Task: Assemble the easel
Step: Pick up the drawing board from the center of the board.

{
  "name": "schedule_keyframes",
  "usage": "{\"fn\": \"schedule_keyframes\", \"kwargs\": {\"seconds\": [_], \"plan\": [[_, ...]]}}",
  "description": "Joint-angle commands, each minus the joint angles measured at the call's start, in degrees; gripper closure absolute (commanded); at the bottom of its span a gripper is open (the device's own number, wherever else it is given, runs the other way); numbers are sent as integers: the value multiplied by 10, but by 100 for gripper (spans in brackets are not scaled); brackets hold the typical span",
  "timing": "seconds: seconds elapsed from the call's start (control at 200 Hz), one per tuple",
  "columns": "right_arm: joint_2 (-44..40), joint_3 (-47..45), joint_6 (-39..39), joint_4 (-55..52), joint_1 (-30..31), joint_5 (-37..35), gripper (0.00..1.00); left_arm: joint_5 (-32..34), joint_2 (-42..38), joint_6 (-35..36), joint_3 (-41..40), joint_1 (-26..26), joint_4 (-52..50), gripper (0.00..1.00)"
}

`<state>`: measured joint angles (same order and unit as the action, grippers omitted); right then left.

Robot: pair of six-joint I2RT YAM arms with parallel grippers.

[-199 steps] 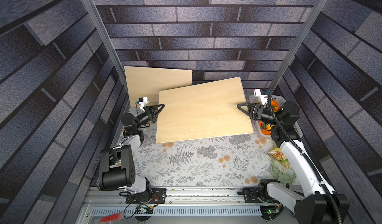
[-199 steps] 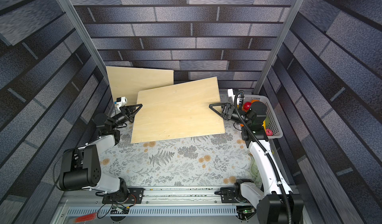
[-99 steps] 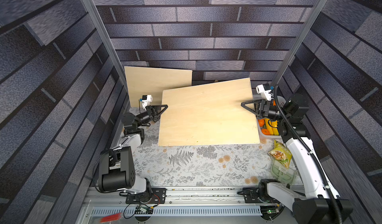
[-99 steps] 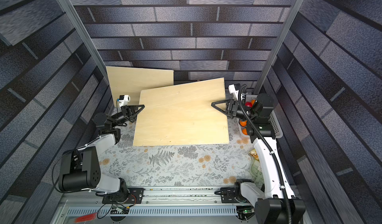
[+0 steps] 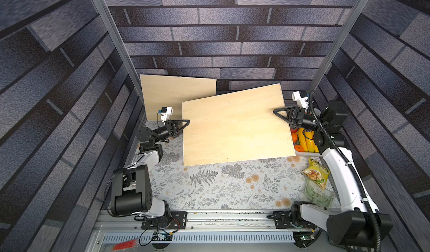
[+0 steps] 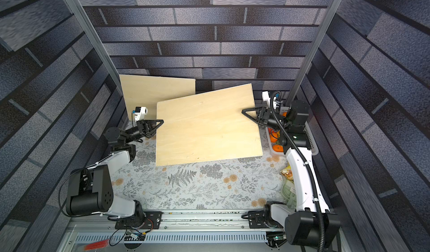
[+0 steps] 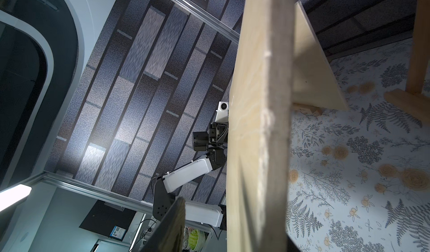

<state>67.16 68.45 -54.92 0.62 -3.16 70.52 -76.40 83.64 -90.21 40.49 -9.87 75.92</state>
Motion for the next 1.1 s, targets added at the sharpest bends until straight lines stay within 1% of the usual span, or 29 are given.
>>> {"fn": "schedule_keyframes", "kwargs": {"seconds": [0.0,0.075,0.11,0.291,0.341,0.386,0.511,0.591,0.616,0.651,0.686,0.711,0.782,0.822,0.877,0.892,0.902,1.097], "plan": [[-18,50,12,92,0,19,62,-69,8,76,8,-6,24,100],[-16,49,16,87,-2,20,80,-67,12,77,11,-10,21,100],[-15,49,16,84,-2,18,84,-67,14,77,13,-12,19,100],[-9,49,23,75,-5,18,86,-67,26,71,25,-16,17,100],[-7,49,21,82,-6,20,91,-68,28,70,27,-16,17,100],[-6,50,20,89,-7,24,100,-67,31,70,30,-16,13,100],[-8,47,13,129,-9,22,100,-62,38,65,34,-22,9,100],[-11,30,-8,194,-12,14,100,-53,46,49,44,-24,14,100],[-12,22,-18,227,-13,9,100,-50,49,39,46,-24,23,94],[-13,18,-21,239,-15,3,100,-43,53,20,50,-25,38,81],[-14,14,-20,240,-15,-4,100,-35,55,11,55,-24,42,74],[-14,12,-23,243,-13,-6,100,-31,56,5,58,-23,43,67],[-11,2,-53,300,-14,-8,100,-32,59,-3,70,-14,42,53],[-11,0,-60,311,-15,-11,100,-32,60,-3,74,-10,43,45],[-13,-1,-65,329,-14,-15,100,-32,58,-2,74,-11,43,17],[-13,-1,-65,331,-14,-16,100,-32,58,-3,73,-13,43,4],[-15,-2,-65,332,-15,-16,100,-31,56,-4,73,-14,43,1],[-40,-27,-66,339,-20,-34,100,-7,45,-9,71,-41,43,0]]}}
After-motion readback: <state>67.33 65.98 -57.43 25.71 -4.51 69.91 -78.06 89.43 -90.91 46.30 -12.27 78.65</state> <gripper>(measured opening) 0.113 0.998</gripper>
